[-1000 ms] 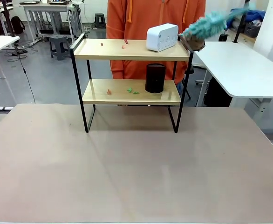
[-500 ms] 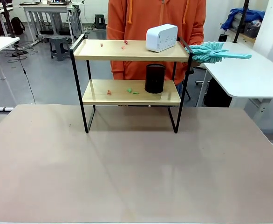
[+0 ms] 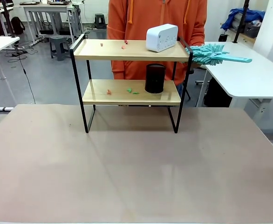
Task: Clean the shelf.
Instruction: Pick up the Duster from the human.
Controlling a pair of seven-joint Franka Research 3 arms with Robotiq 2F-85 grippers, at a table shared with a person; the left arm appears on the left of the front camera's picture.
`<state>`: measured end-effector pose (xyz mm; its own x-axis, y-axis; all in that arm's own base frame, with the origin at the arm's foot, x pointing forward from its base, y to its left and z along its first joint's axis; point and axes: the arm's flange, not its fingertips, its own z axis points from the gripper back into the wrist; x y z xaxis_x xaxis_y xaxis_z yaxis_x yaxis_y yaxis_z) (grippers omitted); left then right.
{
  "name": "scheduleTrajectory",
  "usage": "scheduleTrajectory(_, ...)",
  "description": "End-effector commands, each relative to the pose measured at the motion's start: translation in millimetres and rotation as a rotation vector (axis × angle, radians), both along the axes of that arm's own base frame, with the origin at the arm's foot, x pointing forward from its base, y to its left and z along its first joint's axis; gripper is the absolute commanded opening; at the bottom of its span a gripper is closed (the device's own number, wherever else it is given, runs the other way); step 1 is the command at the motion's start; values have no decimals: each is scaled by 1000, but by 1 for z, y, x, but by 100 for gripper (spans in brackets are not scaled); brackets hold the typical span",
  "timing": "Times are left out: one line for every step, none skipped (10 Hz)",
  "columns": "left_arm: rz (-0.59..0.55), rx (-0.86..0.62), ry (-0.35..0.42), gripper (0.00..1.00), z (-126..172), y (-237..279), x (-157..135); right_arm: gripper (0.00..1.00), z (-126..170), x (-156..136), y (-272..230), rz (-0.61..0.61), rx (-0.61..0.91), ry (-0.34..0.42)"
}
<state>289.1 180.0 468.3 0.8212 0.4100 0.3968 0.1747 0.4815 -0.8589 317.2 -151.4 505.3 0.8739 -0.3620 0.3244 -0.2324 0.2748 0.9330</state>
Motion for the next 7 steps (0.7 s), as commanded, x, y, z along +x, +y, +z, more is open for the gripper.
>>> scheduleTrajectory(-6, -5, -32, 100, 0, 0, 1, 100, 42, 64, 42, 24, -17, 107)
scheduleTrajectory(-6, -5, -32, 100, 0, 0, 1, 100, 46, 92, 65, 40, -45, 168)
scheduleTrajectory(-6, -5, -32, 100, 0, 0, 1, 100, 46, 117, 84, 52, -68, 221)
scheduleTrajectory(-6, -5, -32, 100, 0, 0, 1, 100, 42, 140, 103, 73, -92, 278)
scheduleTrajectory(-6, -5, -32, 100, 0, 0, 1, 100, 37, 153, 117, 75, -117, 302)
scheduleTrajectory(-6, -5, -32, 100, 0, 0, 1, 100, 32, 166, 126, 71, -126, 342)
scheduleTrajectory(-6, -5, -32, 100, 0, 0, 1, 100, 29, 174, 130, 67, -118, 362)
